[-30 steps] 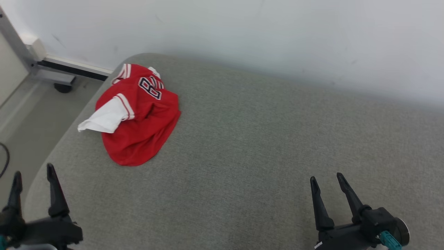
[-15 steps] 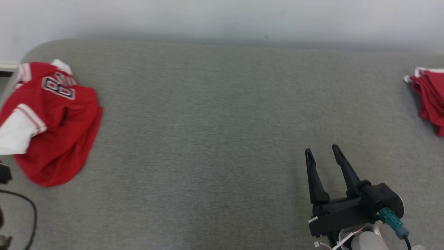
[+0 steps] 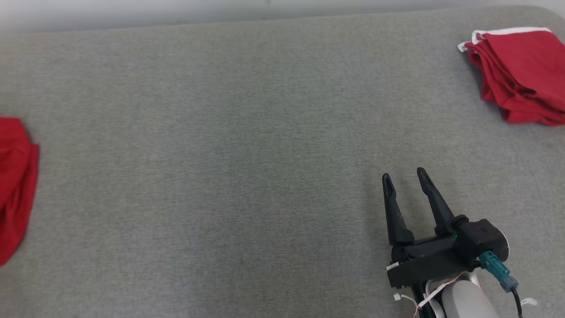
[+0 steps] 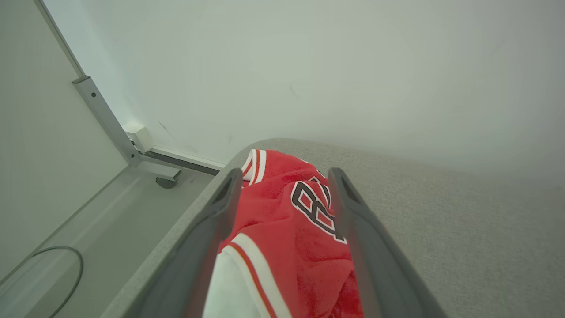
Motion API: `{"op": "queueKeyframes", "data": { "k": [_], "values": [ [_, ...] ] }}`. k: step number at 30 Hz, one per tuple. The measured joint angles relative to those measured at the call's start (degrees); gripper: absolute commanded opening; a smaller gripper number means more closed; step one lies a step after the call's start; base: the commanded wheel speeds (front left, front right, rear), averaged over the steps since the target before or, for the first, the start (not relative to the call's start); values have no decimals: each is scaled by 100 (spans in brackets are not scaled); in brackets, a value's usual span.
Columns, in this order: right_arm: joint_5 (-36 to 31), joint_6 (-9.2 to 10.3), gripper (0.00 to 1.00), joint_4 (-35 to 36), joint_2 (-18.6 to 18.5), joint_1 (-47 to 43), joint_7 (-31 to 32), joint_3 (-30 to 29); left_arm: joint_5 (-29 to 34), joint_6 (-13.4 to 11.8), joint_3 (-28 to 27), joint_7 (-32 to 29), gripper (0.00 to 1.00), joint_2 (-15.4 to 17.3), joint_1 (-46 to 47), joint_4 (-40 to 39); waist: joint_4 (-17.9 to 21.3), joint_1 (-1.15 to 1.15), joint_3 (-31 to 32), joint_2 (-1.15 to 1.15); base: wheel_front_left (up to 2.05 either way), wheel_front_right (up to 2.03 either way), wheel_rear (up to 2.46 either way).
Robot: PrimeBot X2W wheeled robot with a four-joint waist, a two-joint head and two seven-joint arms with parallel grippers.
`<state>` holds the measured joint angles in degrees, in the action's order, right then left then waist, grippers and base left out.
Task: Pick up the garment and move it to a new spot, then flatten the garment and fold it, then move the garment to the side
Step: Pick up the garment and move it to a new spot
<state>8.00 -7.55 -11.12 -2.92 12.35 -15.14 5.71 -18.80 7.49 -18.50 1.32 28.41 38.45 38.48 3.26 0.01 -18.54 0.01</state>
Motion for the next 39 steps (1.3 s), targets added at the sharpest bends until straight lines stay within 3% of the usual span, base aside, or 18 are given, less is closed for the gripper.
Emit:
{"op": "queueKeyframes", "data": {
  "k": [7,19,32,33,34,35,39],
  "values": [
    [-10,0,100,-8,1,55,0,-45,-62,-18,126,-616,100,358,155,637,226,0,-169,0,0,0,0],
    [-31,0,100,-69,-1,72,0,-74,-397,-7,324,-1922,100,474,325,1502,316,-1,-169,0,0,0,0],
    [-65,0,100,-96,0,70,0,-83,-598,-44,402,-2412,100,447,511,1773,387,-1,-131,-1,0,0,0],
    [-69,0,100,-97,0,70,0,-85,-583,-44,445,-2409,71,450,508,1781,393,-1,-129,-1,0,0,0],
    [-73,0,100,-98,1,70,0,-86,-572,-55,465,-2392,21,449,504,1795,399,-1,-126,-1,0,0,0],
    [-80,0,100,-99,1,70,0,-88,-573,-73,464,-2350,0,443,498,1809,404,-1,-123,-1,0,0,0],
    [-112,0,100,-112,0,60,0,-133,-544,-119,491,-1861,0,393,388,1790,403,-1,-73,-1,0,0,0]
  ]
}}
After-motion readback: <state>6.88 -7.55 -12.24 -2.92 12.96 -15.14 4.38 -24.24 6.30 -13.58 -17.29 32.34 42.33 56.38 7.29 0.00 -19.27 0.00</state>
